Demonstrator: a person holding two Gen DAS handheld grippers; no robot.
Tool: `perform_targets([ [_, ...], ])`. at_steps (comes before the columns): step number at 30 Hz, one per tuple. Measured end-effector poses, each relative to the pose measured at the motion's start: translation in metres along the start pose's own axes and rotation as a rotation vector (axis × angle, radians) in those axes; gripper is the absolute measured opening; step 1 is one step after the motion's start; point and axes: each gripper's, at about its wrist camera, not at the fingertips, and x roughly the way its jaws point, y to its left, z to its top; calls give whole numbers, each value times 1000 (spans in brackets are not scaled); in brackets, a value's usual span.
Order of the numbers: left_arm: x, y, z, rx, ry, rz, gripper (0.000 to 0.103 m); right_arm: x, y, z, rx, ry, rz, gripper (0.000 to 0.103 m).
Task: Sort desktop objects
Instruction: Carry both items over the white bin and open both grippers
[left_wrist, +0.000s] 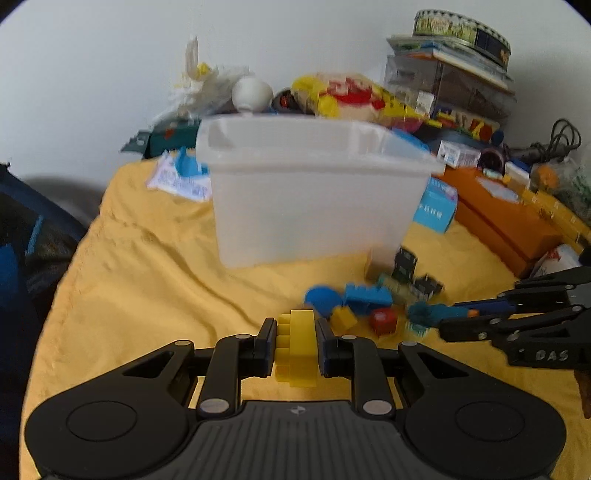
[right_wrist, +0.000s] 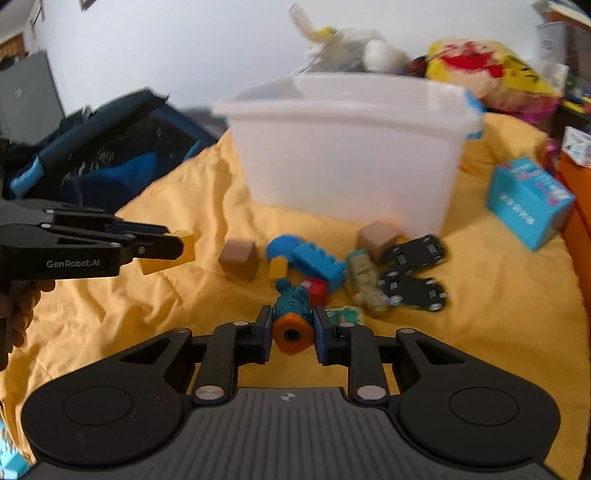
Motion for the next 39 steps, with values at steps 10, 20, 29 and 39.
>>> perform_targets([
  [10, -15, 9, 97, -11, -80, 2, 25, -40, -34, 111, 47, -194, -62, 25],
  [20, 33, 8, 170, 10, -75, 35, 26, 17, -59, 171, 51, -93, -119, 25],
  [29, 47, 15, 166, 9, -71, 108, 63, 29, -63, 165, 48, -111, -180, 59],
  [39, 28, -1, 38, 24, 12, 83, 64, 2, -35, 42, 5, -41, -172, 59],
])
